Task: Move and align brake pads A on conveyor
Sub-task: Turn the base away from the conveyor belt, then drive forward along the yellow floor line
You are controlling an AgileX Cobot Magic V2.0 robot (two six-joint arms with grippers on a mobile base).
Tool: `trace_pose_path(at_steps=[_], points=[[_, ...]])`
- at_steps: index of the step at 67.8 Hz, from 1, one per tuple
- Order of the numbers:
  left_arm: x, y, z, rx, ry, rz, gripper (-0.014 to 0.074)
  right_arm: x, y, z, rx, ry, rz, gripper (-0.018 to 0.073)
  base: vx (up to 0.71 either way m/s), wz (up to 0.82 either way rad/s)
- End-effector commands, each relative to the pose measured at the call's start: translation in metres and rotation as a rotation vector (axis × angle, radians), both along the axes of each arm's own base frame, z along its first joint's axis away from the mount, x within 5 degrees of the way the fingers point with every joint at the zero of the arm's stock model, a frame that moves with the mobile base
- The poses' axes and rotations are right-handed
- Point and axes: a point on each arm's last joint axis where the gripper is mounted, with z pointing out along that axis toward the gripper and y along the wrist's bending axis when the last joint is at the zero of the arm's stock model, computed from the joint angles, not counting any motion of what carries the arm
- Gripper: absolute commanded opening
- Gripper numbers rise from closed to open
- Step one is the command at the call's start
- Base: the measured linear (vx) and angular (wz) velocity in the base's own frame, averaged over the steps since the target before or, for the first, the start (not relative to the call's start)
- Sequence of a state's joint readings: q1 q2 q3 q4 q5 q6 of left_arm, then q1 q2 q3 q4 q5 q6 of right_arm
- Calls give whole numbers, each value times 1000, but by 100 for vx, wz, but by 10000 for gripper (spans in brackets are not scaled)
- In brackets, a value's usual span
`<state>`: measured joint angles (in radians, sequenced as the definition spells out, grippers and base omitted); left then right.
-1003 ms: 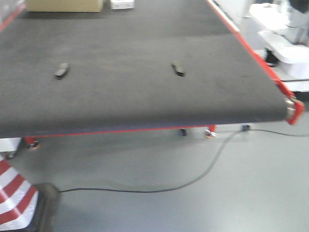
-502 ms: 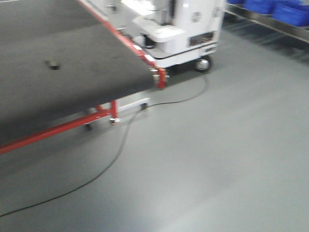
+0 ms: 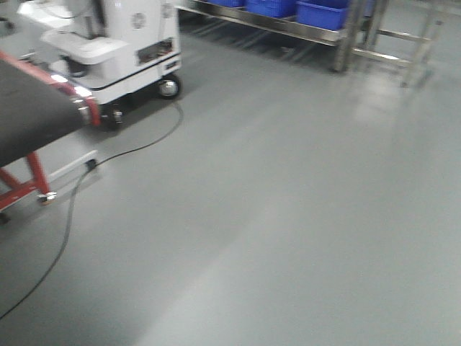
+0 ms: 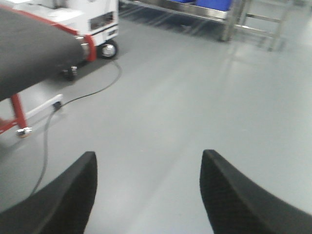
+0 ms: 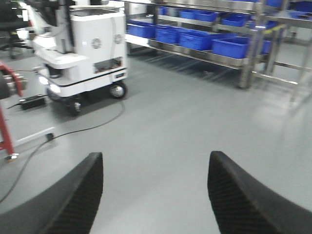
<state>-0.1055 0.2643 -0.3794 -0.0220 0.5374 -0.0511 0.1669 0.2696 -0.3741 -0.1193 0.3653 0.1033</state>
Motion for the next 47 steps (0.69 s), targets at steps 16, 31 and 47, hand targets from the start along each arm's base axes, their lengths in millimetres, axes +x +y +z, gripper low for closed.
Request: trace_pose_path(at_steps=[16,31,47], points=[[2,-1,13,-16,-85,-4,449,1,0,15,5,-91,3,453,-17,-68],[2,-1,13,-16,-84,-4,449,1,0,15,5,-91,3,453,-14,-75],[2,-1,13,-16,-86,-4,449,1,0,15,5,-91,3,453,-7,-93]])
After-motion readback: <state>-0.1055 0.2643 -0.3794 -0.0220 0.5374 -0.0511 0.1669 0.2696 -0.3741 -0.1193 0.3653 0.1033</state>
